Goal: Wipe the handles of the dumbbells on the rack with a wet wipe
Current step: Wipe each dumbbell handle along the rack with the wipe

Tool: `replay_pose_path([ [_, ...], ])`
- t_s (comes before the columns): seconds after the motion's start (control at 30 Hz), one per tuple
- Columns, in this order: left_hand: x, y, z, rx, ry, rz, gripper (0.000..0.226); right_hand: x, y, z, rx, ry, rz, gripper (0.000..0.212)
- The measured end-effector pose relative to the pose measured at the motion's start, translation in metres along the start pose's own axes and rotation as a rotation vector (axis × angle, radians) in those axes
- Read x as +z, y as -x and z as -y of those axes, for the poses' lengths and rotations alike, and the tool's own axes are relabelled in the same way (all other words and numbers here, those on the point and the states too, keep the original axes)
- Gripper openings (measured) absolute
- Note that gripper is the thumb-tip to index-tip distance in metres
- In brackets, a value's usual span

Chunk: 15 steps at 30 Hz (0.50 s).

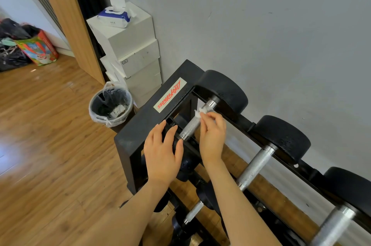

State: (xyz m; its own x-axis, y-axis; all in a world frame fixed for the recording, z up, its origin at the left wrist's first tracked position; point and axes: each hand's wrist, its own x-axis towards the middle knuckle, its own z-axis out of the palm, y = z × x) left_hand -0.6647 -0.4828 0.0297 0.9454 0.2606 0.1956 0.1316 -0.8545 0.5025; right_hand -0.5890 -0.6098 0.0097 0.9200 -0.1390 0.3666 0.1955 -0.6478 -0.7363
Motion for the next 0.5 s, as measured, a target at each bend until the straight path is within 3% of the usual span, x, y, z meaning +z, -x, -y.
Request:
replay_pose_path([
  [0.3, -0.001, 0.000, 0.000, 0.007, 0.001, 0.000, 0.048, -0.006, -0.017, -0.004, -0.122, 0.164, 0.058, 0.027],
  [0.4, 0.000, 0.000, 0.000, 0.006, 0.008, -0.007, 0.048, -0.009, -0.006, -0.009, -0.229, 0.196, 0.132, 0.033],
  [0.5, 0.001, 0.000, 0.001, 0.003, 0.004, -0.004, 0.048, -0.012, -0.019, -0.006, -0.209, 0.172, 0.131, 0.043],
])
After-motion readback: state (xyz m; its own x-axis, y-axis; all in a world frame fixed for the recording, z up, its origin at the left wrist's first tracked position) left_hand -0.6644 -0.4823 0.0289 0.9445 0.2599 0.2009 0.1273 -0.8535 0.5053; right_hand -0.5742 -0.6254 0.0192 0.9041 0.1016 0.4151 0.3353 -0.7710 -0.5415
